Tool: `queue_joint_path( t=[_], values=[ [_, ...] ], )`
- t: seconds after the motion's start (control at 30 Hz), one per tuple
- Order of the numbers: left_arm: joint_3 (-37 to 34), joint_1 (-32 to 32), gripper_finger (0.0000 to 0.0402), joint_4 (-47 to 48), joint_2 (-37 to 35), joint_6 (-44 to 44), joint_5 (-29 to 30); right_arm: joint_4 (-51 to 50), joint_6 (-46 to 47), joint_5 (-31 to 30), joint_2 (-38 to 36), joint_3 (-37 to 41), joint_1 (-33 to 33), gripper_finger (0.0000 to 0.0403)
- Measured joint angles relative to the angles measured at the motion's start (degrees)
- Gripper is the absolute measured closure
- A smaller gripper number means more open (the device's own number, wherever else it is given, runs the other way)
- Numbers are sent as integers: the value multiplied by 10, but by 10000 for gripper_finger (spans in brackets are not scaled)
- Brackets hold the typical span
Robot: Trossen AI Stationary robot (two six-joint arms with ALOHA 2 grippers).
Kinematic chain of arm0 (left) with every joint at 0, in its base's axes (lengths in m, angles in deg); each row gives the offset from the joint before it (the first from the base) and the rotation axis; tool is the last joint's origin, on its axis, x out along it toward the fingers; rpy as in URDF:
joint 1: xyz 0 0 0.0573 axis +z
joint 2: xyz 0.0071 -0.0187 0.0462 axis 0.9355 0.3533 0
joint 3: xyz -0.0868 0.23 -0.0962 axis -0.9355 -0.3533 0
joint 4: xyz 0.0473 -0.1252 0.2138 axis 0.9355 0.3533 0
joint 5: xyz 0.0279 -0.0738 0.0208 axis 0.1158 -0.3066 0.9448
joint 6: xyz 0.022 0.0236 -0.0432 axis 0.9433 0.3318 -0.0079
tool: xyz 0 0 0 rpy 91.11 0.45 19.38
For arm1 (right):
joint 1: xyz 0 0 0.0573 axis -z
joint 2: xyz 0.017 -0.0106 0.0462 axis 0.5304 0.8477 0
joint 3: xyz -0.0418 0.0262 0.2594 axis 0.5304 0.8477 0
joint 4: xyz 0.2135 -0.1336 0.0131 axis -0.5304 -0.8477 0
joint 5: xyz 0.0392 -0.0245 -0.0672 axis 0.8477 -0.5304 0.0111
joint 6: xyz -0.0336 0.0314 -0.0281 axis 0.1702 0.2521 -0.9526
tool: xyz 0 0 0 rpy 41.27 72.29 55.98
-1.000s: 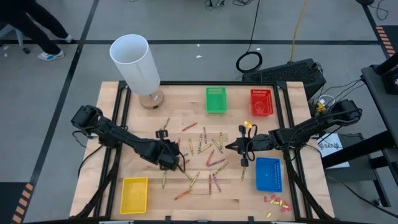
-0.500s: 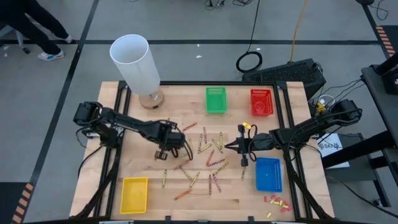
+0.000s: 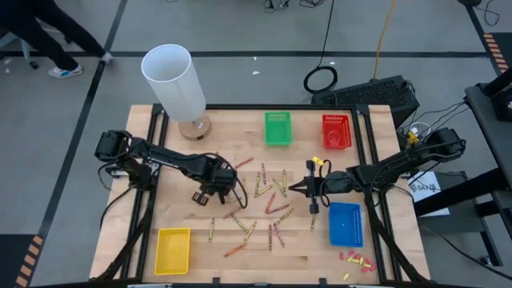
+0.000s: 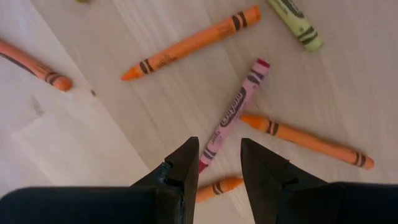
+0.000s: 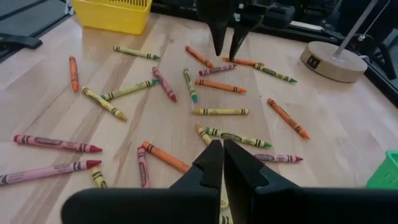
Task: Sort crayons
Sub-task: Put the red crayon into the green bin
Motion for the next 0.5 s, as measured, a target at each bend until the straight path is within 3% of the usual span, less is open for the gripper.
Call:
queue_joint_path(
  t=[0.2, 0.5],
  values=[
    [-42, 3, 291, -23, 0, 53, 4, 14, 12, 0, 0, 0, 0, 403],
    [-75, 3, 291, -81, 1, 55, 30, 17, 21, 0, 0, 0, 0, 403]
  ],
)
